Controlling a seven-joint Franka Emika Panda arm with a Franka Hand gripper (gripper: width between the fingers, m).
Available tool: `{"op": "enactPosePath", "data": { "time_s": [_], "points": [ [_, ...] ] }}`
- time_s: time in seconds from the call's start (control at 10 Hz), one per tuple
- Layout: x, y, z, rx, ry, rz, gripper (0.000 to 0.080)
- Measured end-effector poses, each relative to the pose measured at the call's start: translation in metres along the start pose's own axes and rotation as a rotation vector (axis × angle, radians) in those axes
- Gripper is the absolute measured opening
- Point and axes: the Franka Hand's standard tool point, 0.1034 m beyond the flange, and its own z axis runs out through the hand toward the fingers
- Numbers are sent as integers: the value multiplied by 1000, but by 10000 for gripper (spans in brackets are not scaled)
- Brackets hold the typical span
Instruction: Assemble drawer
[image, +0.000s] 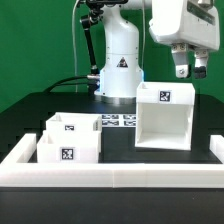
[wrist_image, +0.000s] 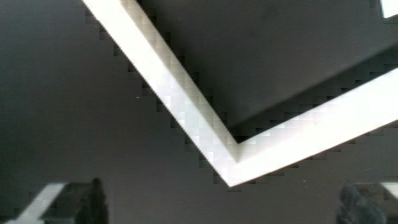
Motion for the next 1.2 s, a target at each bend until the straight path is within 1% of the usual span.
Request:
{"op": "enactPosePath", "data": {
  "time_s": [0.1, 0.2, 0.3, 0.5, 0.6, 0.8, 1.0, 1.1, 1.2],
  "points": [
    [-1, 0, -1, -1, 2, 18, 649],
    [-10, -2, -7, -19, 20, 127, 649],
    [-21, -16, -14, -20, 14, 266, 649],
    [-30, -44, -18, -1, -6, 564, 649],
    [-32, -52, -17, 19, -3, 704, 649],
    [-31, -51, -17, 23, -1, 808, 649],
    [-29, -54, -16, 36, 0, 1014, 649],
    [-31, -63, -16, 33, 8, 1146, 649],
    [-35, -82, -14, 33, 4, 1252, 649]
  ]
}}
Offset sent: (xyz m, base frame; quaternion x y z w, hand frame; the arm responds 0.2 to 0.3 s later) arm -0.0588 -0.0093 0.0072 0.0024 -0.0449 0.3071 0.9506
